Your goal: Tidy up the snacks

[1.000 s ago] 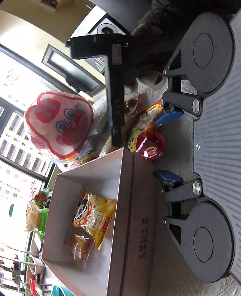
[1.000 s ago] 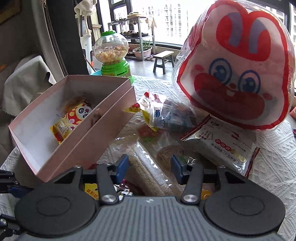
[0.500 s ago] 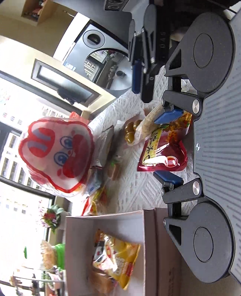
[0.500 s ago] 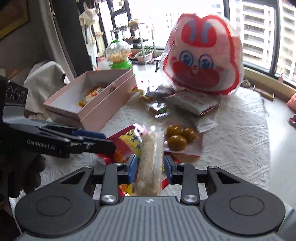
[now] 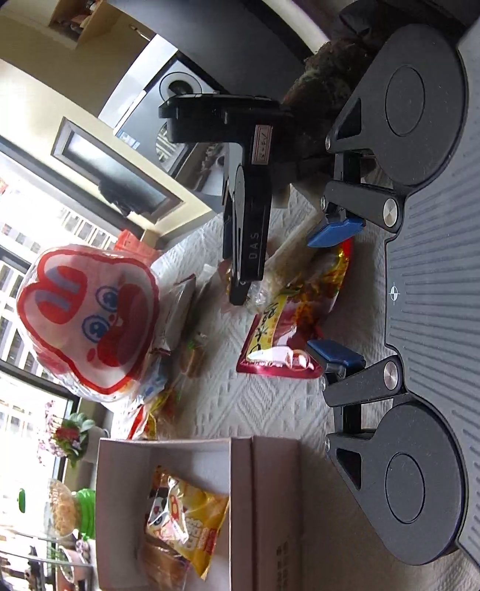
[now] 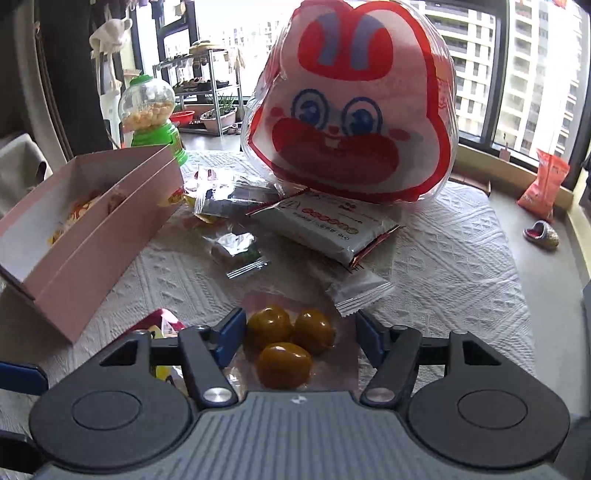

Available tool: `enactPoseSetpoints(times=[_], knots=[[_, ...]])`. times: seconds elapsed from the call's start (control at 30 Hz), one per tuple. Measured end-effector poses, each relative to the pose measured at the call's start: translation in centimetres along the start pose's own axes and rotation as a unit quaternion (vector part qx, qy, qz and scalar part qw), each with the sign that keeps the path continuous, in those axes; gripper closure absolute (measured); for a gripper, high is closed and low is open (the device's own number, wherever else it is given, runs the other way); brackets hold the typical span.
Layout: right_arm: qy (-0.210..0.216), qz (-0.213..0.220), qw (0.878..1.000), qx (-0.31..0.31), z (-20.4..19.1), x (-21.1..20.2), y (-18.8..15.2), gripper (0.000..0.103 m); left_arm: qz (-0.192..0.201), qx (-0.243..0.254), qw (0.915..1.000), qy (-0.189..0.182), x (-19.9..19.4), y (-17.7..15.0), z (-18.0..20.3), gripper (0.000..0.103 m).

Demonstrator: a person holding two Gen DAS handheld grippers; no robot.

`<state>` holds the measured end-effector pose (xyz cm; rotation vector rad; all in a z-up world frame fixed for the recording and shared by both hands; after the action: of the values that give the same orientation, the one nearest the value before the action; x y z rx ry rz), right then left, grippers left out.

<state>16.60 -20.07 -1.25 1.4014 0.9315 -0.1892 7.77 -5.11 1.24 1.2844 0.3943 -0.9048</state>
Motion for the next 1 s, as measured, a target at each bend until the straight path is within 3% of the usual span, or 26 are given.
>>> enactPoseSetpoints(times=[0.2,0.37,0.47,0.63,0.8,0.83,0.87,0.93,1.0], knots=[[-0.007,0.011,0.998,0.062,3.3,-5.4,-3.8,0.038,-0.003,0.029,0.9994,-0.016,2.1,-0.6,2.6,0.042],[0.078,0.032,0.985,0.154,4.1,-8.6,-6.4,0.033,0.010,0.027,0.9993,0.023,3.8,0.5,1.8,0.043],[0.114,0.025,0.982,0.150,3.0,-8.7,-6.0,0.033,0.013,0.005,0.9993,0.036,4.0,1.8,0.4,0.043],[0.052,0.068,0.991,0.105,1.8,-9.4,-0.9,0.033,0.039,0.016,0.9987,0.028,1.3,3.1,-0.1,0.043],[0.083,0.120,0.973,0.177,1.6,-8.1,8.3,0.032,0.085,-0.006,0.9958,0.032,-1.7,4.7,-1.8,0.043],[0.086,0.134,0.974,0.160,0.8,-7.2,10.3,0.028,0.092,-0.010,0.9952,0.032,-2.2,4.8,-2.1,0.043],[0.061,0.143,0.983,0.096,-0.9,-6.0,11.6,0.019,0.096,-0.012,0.9948,0.030,-2.5,4.8,-2.4,0.043],[0.000,0.090,0.996,-0.022,-4.3,-1.5,13.0,0.019,0.097,-0.013,0.9949,0.024,-2.9,4.3,-2.9,0.043],[-0.012,0.058,0.996,-0.072,-6.5,2.3,13.2,0.027,0.089,-0.007,0.9959,0.015,-3.0,3.5,-3.3,0.043]])
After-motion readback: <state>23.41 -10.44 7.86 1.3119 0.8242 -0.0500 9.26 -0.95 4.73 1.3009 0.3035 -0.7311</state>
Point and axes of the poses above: each gripper's, at about its wrist camera, not at the fingertips, and x roughly the way its jaws point, z to its right, y to its top, the point moved 6 cm from there along x, roughly the way its jaws point, and after that the axes turned 13 degrees about y, right-handed, at the moved point
